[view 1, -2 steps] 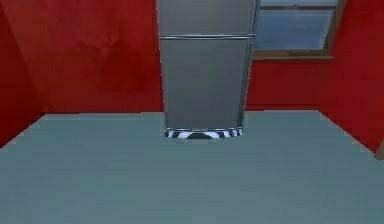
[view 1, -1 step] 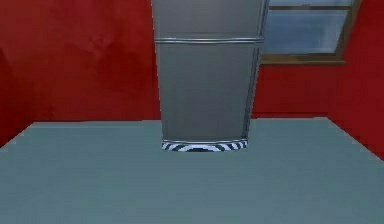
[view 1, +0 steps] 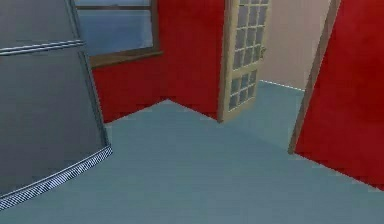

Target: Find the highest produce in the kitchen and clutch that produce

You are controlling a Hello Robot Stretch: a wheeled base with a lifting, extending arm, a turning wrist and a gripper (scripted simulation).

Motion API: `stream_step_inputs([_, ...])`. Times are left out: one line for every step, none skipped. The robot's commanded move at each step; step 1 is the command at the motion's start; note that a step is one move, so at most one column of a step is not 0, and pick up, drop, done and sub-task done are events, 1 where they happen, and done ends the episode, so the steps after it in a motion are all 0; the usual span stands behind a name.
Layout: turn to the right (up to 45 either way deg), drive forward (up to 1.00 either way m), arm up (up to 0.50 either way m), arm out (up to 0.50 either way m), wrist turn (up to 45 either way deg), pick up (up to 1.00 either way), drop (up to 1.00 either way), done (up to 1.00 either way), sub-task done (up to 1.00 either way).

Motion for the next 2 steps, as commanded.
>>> stream_step_inputs([39.0, 0.00, 0.00, 0.00, 0.0, 0.00, 0.00, 0.00, 0.00])
stream_step_inputs([0.0, 0.75, 0.00, 0.00, 0.0, 0.00, 0.00, 0.00, 0.00])
